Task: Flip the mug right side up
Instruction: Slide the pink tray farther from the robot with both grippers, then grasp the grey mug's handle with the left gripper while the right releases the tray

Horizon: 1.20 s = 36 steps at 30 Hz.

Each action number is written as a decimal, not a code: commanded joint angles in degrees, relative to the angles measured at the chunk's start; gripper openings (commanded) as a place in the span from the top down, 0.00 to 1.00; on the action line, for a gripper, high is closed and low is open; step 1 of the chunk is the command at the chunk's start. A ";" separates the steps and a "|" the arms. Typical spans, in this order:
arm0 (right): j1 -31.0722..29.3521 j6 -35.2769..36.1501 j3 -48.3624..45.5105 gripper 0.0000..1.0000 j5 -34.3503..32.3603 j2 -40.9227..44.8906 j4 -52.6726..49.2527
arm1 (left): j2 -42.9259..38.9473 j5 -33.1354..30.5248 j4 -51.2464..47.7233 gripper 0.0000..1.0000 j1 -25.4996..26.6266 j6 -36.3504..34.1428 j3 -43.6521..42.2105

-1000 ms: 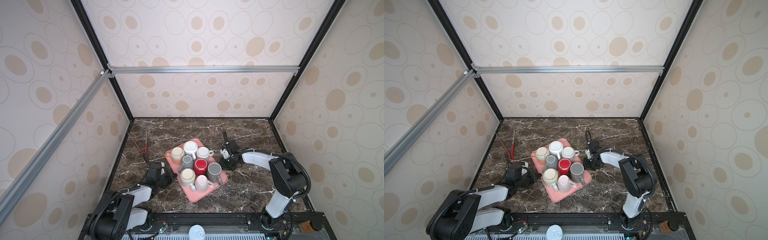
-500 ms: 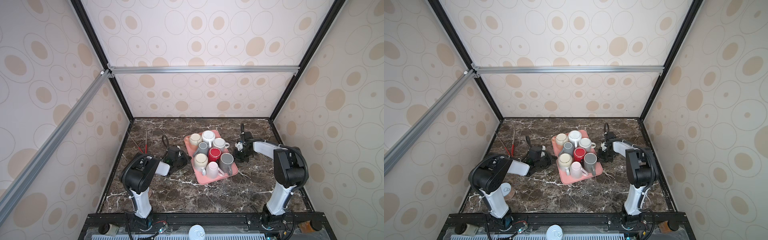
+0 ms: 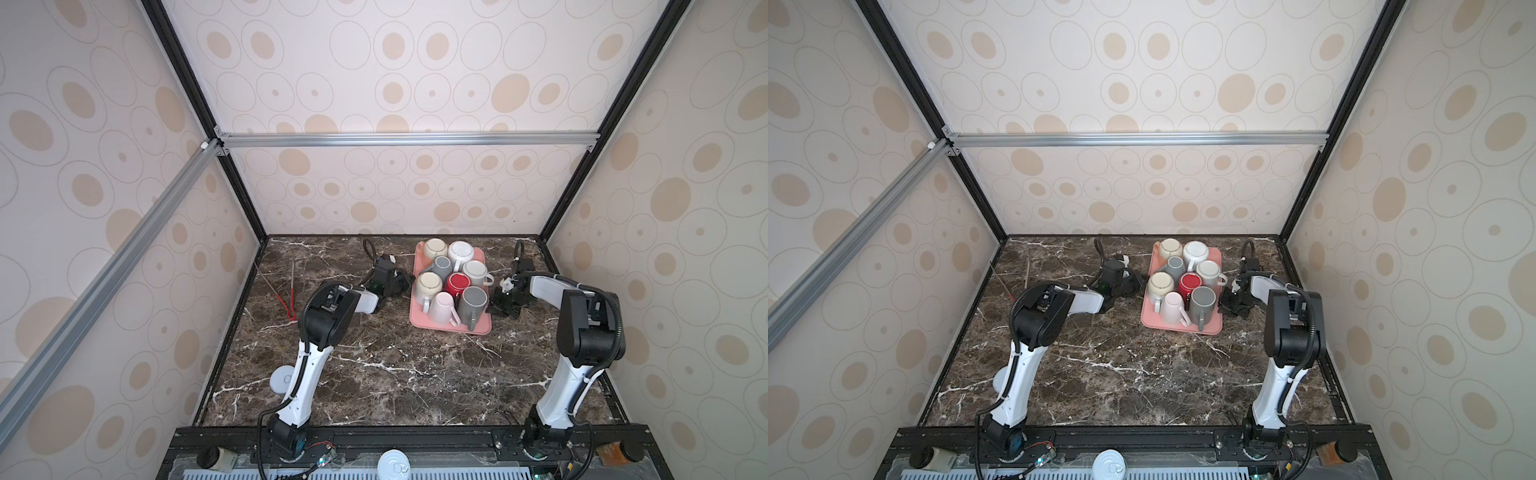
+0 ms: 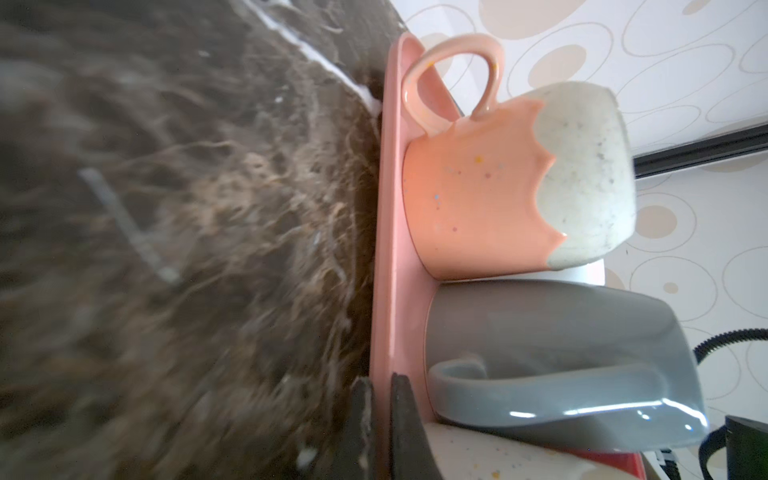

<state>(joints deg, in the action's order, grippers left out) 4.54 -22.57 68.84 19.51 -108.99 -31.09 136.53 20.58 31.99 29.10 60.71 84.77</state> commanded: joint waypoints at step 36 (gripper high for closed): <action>-0.36 -12.30 -35.43 0.62 -3.32 47.71 1.84 | -16.83 -29.59 -45.47 0.58 35.87 -29.52 8.98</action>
<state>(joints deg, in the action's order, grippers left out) 4.45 -32.77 34.70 16.78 -63.20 -29.28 115.68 -3.36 -5.48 64.45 32.73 87.77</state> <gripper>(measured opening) 0.382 0.405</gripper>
